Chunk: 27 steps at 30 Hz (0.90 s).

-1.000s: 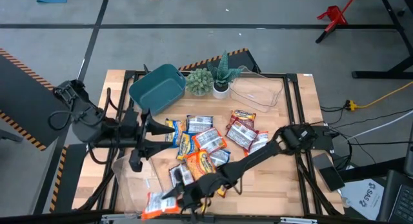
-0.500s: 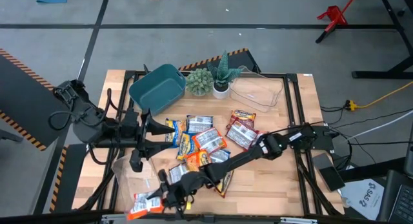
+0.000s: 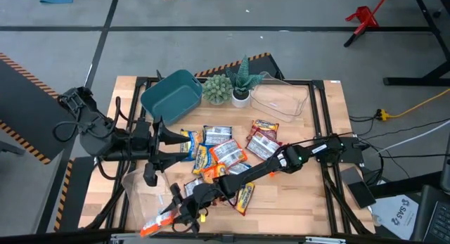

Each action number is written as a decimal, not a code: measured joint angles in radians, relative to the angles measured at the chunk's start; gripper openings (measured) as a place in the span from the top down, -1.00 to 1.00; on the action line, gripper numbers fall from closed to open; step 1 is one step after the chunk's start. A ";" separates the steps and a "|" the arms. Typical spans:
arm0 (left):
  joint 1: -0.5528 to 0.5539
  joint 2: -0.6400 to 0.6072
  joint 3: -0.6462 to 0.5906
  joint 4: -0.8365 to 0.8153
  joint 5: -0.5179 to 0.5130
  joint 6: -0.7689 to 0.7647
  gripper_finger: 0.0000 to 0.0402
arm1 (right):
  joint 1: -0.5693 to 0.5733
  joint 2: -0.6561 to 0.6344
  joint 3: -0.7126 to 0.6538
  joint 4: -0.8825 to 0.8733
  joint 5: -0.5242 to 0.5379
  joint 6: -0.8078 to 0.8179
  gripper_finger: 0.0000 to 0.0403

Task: Sort Maruchan noodles
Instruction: Put the orange noodle pack into the bottom transparent bin

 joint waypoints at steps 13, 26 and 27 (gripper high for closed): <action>0.000 0.000 0.000 -0.017 -0.014 -0.007 -0.05 | -0.001 -0.037 0.000 -0.077 0.079 -0.007 -0.21; 0.001 0.053 -0.091 -0.451 0.015 -0.595 -0.05 | 0.058 -0.194 0.001 -0.648 0.172 -0.045 -0.21; 0.000 0.059 -0.104 -0.476 0.030 -0.660 -0.05 | 0.067 -0.212 0.001 -0.719 0.188 -0.049 -0.21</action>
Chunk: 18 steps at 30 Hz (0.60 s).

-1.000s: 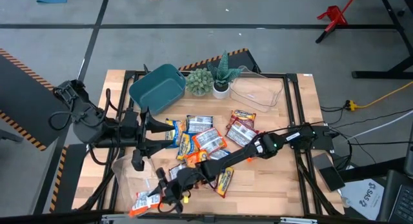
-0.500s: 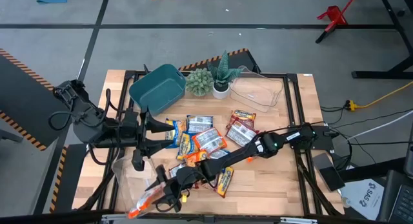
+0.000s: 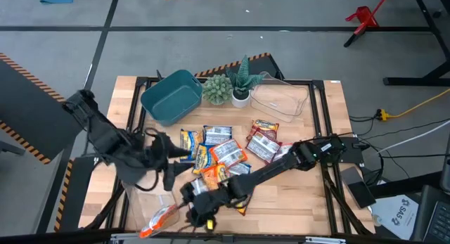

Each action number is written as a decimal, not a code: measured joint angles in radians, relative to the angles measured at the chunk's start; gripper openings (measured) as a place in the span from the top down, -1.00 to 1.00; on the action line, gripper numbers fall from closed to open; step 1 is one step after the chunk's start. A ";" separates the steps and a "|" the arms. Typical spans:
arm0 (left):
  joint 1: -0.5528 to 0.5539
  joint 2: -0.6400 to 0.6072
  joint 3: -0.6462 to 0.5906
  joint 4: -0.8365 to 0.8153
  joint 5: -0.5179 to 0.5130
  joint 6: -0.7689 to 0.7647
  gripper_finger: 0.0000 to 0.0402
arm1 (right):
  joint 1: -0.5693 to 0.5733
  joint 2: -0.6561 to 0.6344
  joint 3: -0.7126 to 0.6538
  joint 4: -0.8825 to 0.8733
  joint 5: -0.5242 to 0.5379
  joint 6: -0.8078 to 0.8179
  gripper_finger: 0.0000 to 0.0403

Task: Sort Maruchan noodles
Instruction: Put the orange noodle pack into the bottom transparent bin

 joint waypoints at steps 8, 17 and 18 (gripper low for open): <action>-0.051 0.003 -0.113 -0.105 0.087 -0.381 -0.01 | 0.085 -0.118 0.000 -0.630 0.099 0.109 -0.21; -0.132 0.108 -0.123 -0.190 0.343 -0.648 0.14 | 0.174 -0.207 -0.001 -1.049 0.298 0.406 -0.21; -0.137 0.133 -0.123 -0.199 0.373 -0.674 0.15 | 0.184 -0.214 -0.001 -1.060 0.324 0.424 -0.21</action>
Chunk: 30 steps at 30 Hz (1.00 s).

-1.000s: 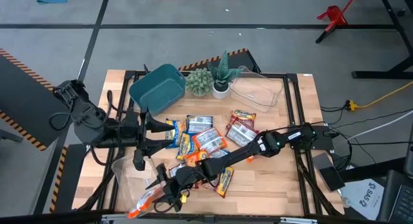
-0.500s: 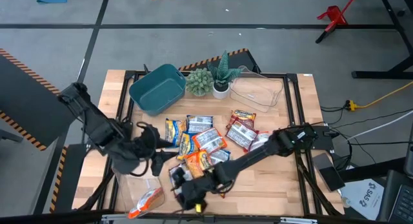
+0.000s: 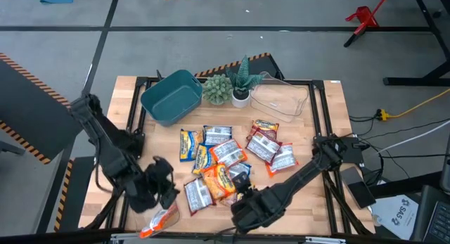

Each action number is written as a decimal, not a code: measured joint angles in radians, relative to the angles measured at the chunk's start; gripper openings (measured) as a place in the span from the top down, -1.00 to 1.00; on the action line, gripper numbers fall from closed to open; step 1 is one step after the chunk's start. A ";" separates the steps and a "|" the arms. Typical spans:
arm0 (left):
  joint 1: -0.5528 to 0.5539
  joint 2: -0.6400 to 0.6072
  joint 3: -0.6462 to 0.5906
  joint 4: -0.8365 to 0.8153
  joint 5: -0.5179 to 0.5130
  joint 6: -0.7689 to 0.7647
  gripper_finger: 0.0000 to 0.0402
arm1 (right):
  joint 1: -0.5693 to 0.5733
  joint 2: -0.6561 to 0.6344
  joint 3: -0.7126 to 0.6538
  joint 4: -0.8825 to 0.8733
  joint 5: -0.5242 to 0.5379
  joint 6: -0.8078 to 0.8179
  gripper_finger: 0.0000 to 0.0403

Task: Sort Maruchan noodles
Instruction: Put the orange noodle pack into the bottom transparent bin

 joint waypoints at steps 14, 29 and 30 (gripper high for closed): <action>-0.014 0.184 -0.001 0.118 0.243 -0.116 0.17 | 0.050 -0.019 -0.001 -0.029 0.124 0.077 -0.21; -0.027 0.183 -0.001 0.092 0.327 -0.215 0.17 | 0.050 -0.018 -0.001 -0.023 0.133 0.082 -0.21; -0.027 0.185 -0.001 0.092 0.327 -0.215 0.17 | 0.050 -0.018 -0.001 -0.023 0.133 0.082 -0.21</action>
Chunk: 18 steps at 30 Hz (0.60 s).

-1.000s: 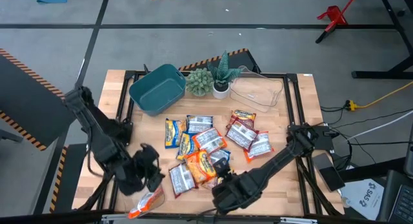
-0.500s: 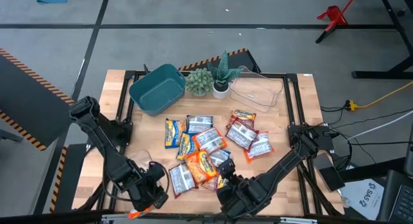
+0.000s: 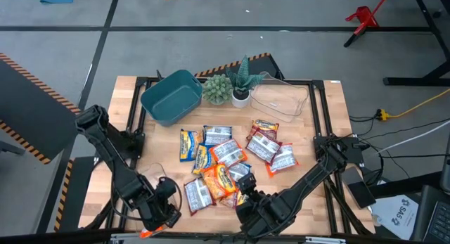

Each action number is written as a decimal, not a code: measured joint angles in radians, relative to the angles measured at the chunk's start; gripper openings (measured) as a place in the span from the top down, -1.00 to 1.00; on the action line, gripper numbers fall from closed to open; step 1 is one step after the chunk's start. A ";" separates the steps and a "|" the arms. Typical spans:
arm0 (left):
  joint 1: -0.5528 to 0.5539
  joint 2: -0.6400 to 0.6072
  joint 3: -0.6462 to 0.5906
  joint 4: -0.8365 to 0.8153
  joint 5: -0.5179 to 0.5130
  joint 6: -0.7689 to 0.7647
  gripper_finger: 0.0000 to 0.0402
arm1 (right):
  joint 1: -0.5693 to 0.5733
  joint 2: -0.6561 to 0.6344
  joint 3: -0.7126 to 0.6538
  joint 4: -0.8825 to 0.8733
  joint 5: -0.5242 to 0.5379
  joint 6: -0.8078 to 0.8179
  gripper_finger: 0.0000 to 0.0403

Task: Sort Maruchan noodles
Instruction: Put the orange noodle pack into the bottom transparent bin

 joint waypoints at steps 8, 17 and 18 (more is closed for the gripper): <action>0.001 0.071 0.001 0.016 0.130 0.019 0.17 | 0.000 0.000 0.000 0.002 0.000 0.000 -0.21; 0.006 0.082 0.001 -0.011 0.115 0.021 0.17 | 0.000 0.001 0.000 0.002 0.012 0.000 -0.21; 0.006 0.082 0.001 -0.026 0.117 0.015 0.17 | 0.000 0.001 0.000 0.002 0.012 0.000 -0.21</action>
